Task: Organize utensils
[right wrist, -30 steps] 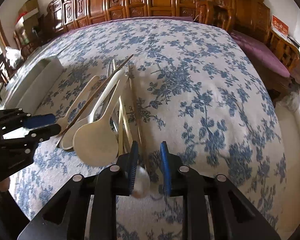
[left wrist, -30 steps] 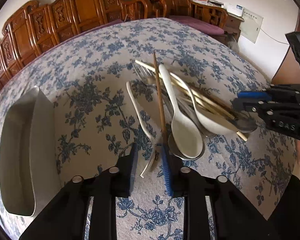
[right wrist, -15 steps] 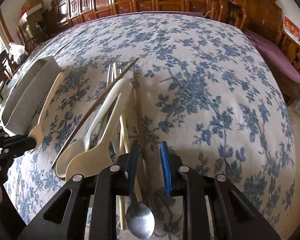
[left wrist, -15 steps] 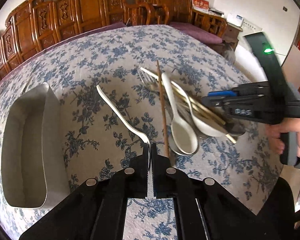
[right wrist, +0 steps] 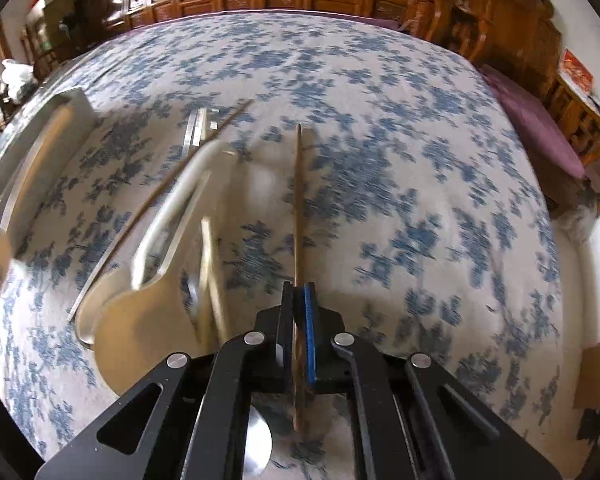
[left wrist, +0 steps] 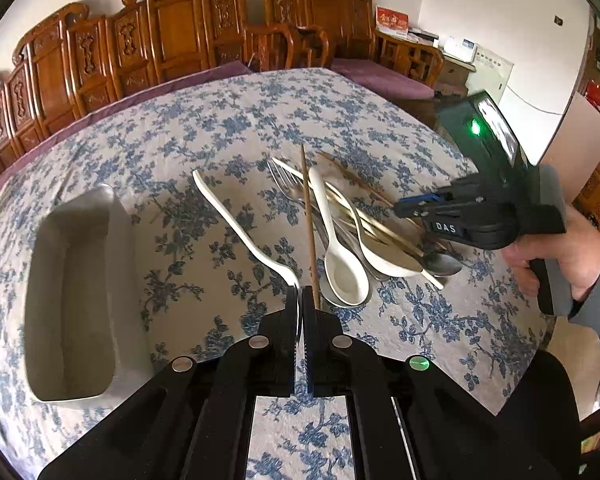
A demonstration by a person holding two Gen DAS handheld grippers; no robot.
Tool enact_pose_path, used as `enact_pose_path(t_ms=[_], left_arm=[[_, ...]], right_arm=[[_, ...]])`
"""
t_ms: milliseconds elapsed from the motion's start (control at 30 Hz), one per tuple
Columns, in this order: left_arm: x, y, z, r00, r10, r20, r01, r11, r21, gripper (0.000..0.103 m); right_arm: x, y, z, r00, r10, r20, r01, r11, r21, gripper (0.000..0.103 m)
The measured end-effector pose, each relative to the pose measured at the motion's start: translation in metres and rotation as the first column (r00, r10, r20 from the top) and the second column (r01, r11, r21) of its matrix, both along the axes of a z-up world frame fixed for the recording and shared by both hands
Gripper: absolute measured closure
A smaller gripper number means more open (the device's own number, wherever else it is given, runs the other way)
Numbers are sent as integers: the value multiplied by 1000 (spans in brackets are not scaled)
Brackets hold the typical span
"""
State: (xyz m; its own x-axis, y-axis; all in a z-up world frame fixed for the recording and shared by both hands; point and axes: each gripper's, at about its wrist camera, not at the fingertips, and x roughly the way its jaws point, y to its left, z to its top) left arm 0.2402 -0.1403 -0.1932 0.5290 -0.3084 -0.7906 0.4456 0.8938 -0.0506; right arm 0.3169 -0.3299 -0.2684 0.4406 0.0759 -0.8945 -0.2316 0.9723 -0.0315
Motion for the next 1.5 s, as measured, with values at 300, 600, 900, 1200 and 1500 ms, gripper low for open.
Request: enact_pose_path(t_ms=[300,600,900,1200,1500], left_arm=[[-7,29,36,999,-13,51,12,1000,29,101],[2,76,48,999,34,33,-36,999,39,101],[22,121,30,995,95,-41,-93,995,47,101],[43,138,4,987,127,-103,-120,990,73,101],[48,172,-4,962,243,-124,-239,970,45,79]], right_arm=[[-21,6,47,994,-13,110,11,1000,19,97],[-36,67,90,981,74,177,-90,992,87,97],[-44,133,97,971,155,183,-183,973,144,97],[-46,168,92,968,195,161,-221,961,168,97],[-43,195,85,964,225,139,-248,950,187,97]])
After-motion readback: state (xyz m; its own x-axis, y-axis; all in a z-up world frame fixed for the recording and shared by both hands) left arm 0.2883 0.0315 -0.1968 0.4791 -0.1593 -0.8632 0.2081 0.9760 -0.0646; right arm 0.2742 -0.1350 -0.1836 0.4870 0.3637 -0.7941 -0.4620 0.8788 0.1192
